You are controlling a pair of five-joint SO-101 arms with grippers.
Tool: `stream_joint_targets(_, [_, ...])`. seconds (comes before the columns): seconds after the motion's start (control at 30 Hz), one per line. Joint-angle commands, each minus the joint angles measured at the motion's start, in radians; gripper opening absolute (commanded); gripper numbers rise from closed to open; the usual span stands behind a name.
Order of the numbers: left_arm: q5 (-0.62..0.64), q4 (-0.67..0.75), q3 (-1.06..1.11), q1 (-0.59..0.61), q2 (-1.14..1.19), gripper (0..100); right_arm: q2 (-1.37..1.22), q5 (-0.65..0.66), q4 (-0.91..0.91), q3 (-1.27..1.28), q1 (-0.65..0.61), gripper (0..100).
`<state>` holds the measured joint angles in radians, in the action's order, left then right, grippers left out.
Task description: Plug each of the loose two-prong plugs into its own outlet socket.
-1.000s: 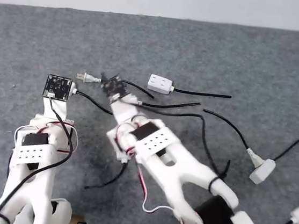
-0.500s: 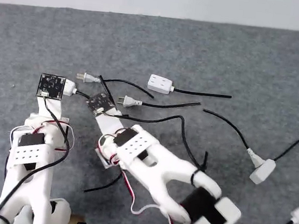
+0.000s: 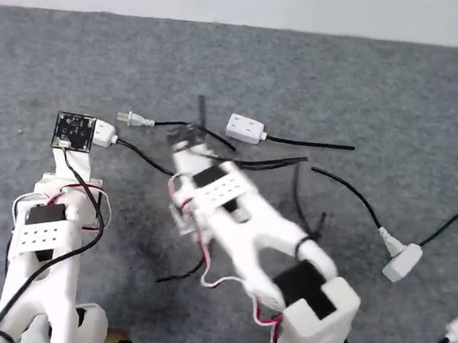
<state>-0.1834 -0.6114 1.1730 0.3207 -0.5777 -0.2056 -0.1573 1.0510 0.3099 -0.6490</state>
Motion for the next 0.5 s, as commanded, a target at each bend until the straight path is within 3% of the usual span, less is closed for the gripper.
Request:
stream_joint_targets(0.0, [0.008, 0.023, -0.047, 0.008, -0.023, 1, 0.191, 0.005, 0.113, -0.055, 0.133, 0.8])
stream_joint_targets(0.13, [0.006, 0.023, -0.047, 0.005, -0.021, 1, 0.374, 0.124, 0.259, -0.054, 0.34, 0.8])
stream_joint_targets(0.27, [0.006, 0.023, -0.047, 0.003, -0.021, 1, 0.489, 0.209, 0.338, -0.031, 0.641, 0.8])
stream_joint_targets(0.47, [0.006, 0.023, -0.045, 0.002, -0.02, 1, 0.519, 0.367, 0.234, 0.061, 1.142, 0.8])
